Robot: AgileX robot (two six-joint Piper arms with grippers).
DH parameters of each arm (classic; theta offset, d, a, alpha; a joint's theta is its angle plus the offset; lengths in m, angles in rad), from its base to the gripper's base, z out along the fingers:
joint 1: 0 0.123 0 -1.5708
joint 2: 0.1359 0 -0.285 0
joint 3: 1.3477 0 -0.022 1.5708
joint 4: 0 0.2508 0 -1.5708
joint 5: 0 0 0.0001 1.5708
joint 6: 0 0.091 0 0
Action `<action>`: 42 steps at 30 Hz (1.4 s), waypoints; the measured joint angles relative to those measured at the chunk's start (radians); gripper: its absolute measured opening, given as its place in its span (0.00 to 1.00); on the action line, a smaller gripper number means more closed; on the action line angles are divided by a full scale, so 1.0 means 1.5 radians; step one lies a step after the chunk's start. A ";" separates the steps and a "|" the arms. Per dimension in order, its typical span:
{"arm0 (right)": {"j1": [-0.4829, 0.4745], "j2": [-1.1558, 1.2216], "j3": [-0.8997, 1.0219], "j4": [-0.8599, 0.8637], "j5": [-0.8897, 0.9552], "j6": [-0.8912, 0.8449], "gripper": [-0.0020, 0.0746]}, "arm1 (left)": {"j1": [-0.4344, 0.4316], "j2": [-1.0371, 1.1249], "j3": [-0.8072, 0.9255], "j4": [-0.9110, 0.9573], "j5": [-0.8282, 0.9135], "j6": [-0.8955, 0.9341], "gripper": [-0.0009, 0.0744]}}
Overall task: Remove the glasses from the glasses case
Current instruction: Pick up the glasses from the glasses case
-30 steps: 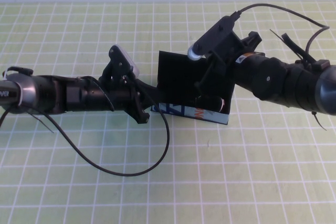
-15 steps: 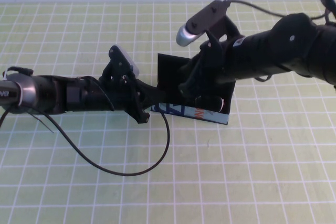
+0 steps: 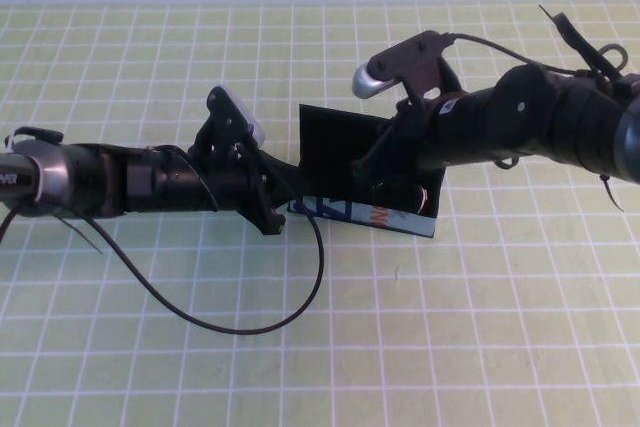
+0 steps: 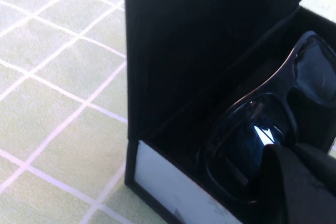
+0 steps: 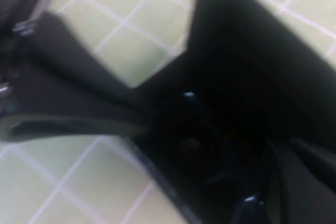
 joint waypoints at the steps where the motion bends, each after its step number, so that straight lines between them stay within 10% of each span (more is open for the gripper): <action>1: -0.006 0.004 0.000 0.005 -0.007 0.001 0.01 | 0.000 0.000 0.000 0.000 0.000 -0.002 0.01; 26: -0.026 0.091 -0.046 0.046 -0.075 0.003 0.01 | 0.000 0.000 0.000 0.000 0.000 -0.016 0.01; 42: -0.052 0.100 -0.292 -0.131 0.318 0.136 0.00 | 0.000 0.000 0.000 0.000 0.000 -0.017 0.01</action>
